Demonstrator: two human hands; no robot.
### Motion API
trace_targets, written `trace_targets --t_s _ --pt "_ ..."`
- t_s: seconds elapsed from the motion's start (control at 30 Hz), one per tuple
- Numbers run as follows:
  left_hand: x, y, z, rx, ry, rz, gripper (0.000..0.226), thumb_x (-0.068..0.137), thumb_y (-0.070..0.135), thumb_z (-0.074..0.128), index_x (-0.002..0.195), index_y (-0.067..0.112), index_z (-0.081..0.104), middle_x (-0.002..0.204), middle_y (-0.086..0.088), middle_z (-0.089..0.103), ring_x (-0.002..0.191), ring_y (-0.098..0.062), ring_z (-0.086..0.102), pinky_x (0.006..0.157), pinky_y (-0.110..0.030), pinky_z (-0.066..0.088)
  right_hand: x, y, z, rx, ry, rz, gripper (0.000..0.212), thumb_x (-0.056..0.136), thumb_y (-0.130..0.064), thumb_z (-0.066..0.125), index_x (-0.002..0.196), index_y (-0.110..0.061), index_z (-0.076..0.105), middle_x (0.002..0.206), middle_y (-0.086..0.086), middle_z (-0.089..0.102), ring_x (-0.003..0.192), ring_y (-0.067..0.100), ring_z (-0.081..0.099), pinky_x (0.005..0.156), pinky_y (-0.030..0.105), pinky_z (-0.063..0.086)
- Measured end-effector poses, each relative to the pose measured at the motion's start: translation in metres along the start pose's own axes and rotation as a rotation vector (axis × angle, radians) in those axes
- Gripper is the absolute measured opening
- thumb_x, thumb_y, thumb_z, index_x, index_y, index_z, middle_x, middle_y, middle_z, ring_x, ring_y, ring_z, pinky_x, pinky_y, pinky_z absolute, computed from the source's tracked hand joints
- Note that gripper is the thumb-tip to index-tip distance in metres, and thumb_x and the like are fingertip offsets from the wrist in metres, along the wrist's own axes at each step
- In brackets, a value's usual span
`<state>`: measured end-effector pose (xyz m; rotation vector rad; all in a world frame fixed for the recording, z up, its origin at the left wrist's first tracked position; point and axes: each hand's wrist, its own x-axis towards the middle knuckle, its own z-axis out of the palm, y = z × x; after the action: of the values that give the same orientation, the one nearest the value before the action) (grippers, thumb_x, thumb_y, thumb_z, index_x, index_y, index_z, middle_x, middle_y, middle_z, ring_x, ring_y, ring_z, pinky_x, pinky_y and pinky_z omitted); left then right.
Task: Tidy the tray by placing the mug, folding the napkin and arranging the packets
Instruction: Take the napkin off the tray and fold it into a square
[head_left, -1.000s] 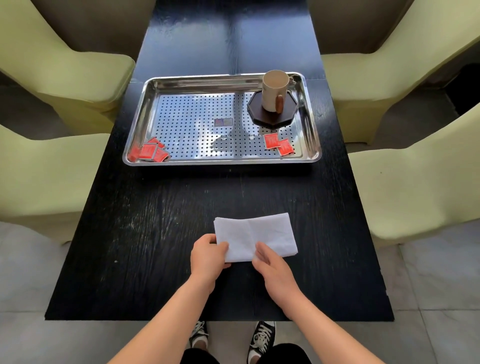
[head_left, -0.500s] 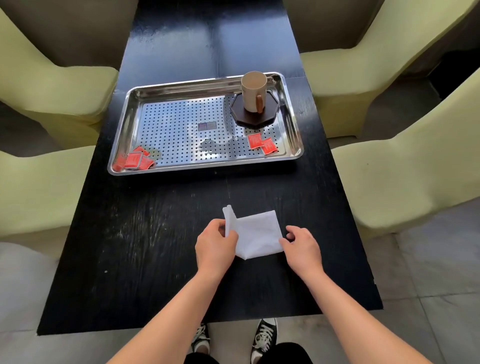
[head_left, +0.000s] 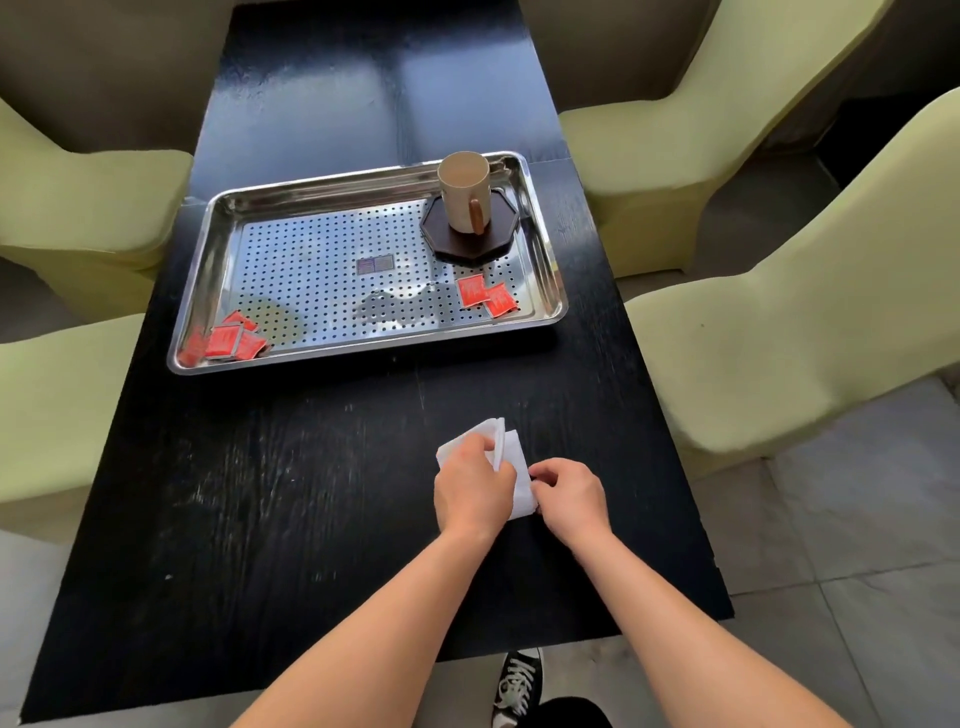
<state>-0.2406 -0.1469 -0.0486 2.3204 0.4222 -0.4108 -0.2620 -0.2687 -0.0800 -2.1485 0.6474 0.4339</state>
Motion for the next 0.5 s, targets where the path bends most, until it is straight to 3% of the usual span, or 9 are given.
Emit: trace_targets --t_s 0.07,0.2,0.33,0.4,0.5 --pt "-0.001 -0.003 0.008 0.014 -0.079 0.007 0.033 0.090 0.037 0.060 0.120 0.025 0.062 0.103 0.005 0.070 0.091 -0.016 0.064 0.072 -0.028 0.045 0.003 0.001 -0.003 0.056 -0.029 0.015 0.024 0.092 -0.012 0.056 0.103 -0.019 0.076 0.100 -0.005 0.073 0.092 0.017 0.068 0.085 0.038 0.059" --pt "-0.003 -0.022 0.011 0.122 -0.141 0.138 0.030 0.092 0.037 0.051 0.110 0.026 0.072 0.108 0.009 0.069 0.107 -0.015 0.058 0.088 -0.033 0.048 0.007 0.002 -0.006 0.143 -0.064 0.035 0.021 0.093 -0.019 0.055 0.096 -0.021 0.075 0.090 -0.006 0.072 0.085 0.018 0.071 0.084 0.045 0.060" --pt "-0.009 -0.052 0.009 0.460 -0.038 0.473 0.021 0.094 0.032 0.053 0.109 0.026 0.066 0.126 0.001 0.050 0.124 -0.021 0.041 0.097 -0.034 0.033 0.006 -0.002 -0.005 0.009 -0.078 -0.048 0.016 0.093 -0.031 0.061 0.102 -0.022 0.071 0.093 -0.007 0.069 0.089 0.016 0.065 0.082 0.037 0.056" --pt "-0.011 -0.061 0.008 0.510 -0.047 0.570 0.022 0.092 0.028 0.056 0.112 0.021 0.062 0.137 -0.009 0.045 0.127 -0.030 0.043 0.104 -0.040 0.036 0.004 -0.002 -0.002 -0.132 -0.070 -0.124 0.017 0.091 -0.030 0.065 0.105 -0.022 0.068 0.095 -0.005 0.067 0.089 0.015 0.062 0.077 0.030 0.049" --pt "-0.010 -0.068 0.004 0.500 -0.060 0.645 0.019 0.091 0.023 0.058 0.108 0.015 0.062 0.133 -0.013 0.049 0.122 -0.035 0.048 0.100 -0.044 0.043 0.003 -0.002 -0.002 -0.214 -0.059 -0.163 0.016 0.089 -0.021 0.067 0.104 -0.021 0.065 0.095 -0.005 0.064 0.088 0.015 0.059 0.073 0.027 0.042"
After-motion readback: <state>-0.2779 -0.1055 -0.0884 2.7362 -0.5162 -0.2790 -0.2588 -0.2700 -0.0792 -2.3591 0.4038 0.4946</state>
